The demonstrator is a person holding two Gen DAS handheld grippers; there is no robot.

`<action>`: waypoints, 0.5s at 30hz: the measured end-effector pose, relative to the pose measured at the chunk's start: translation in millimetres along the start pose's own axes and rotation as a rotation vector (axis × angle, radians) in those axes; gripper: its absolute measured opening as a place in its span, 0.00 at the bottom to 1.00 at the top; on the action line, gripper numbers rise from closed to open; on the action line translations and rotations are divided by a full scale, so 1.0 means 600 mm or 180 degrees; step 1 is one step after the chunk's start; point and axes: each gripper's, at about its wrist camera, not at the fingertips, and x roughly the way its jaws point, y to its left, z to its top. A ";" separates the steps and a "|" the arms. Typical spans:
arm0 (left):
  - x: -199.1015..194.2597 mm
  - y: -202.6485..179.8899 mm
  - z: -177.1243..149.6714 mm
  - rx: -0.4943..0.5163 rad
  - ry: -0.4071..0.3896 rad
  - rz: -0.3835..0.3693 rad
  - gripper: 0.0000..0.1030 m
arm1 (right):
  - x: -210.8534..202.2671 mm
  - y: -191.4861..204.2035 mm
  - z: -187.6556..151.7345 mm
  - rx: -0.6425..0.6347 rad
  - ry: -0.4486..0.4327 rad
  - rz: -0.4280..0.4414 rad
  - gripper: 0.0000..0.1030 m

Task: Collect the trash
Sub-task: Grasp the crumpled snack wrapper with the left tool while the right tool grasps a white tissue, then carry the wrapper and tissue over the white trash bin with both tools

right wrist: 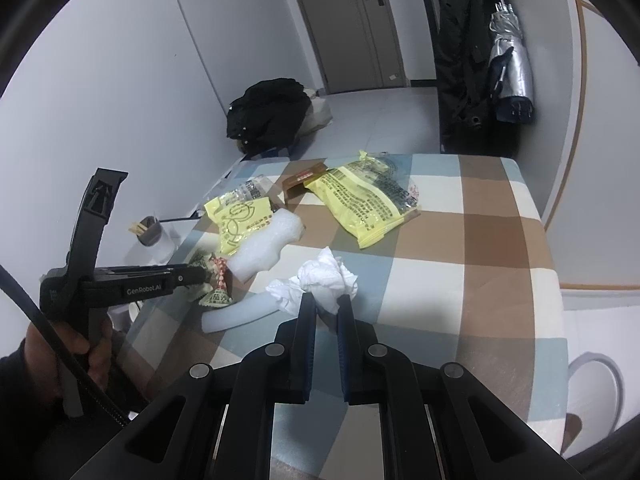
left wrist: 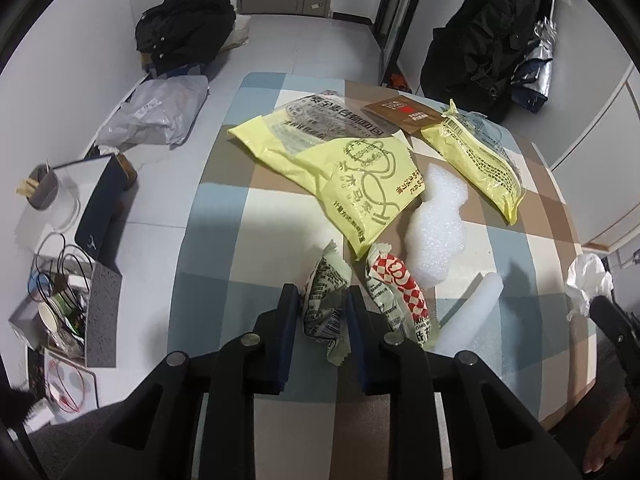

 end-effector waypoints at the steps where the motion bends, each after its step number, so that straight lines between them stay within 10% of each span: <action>1: 0.000 0.000 -0.001 -0.0004 0.0005 0.0003 0.19 | -0.001 0.002 -0.001 -0.0005 -0.0007 -0.0009 0.09; 15: -0.041 -0.004 -0.025 0.0112 -0.0146 -0.0136 0.15 | -0.034 0.012 -0.002 0.0018 -0.0072 -0.0056 0.09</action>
